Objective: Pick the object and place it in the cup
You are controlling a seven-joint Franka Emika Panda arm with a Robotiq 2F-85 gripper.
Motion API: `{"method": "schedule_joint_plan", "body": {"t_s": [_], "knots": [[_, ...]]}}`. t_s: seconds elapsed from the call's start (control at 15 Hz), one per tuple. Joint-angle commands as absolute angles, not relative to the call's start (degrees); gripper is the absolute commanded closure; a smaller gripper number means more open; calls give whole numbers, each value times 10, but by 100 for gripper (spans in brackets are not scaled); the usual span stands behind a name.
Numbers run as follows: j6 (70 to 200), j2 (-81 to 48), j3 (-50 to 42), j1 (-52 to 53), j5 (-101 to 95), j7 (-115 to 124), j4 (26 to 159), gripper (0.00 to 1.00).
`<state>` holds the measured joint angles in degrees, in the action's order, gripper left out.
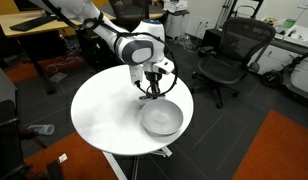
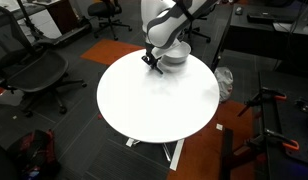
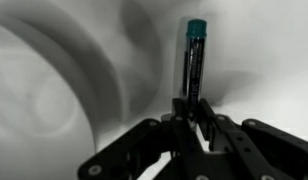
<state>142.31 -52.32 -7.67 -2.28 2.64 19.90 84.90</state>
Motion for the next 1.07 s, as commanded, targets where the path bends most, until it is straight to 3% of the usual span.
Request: {"method": "schedule_joint_plan", "body": {"t_s": [0.0,1.0], "knots": [[1429,-482,-84,-14,34,211,879,95],[1419,-336,-112,-32,36,234,986,95]]}}
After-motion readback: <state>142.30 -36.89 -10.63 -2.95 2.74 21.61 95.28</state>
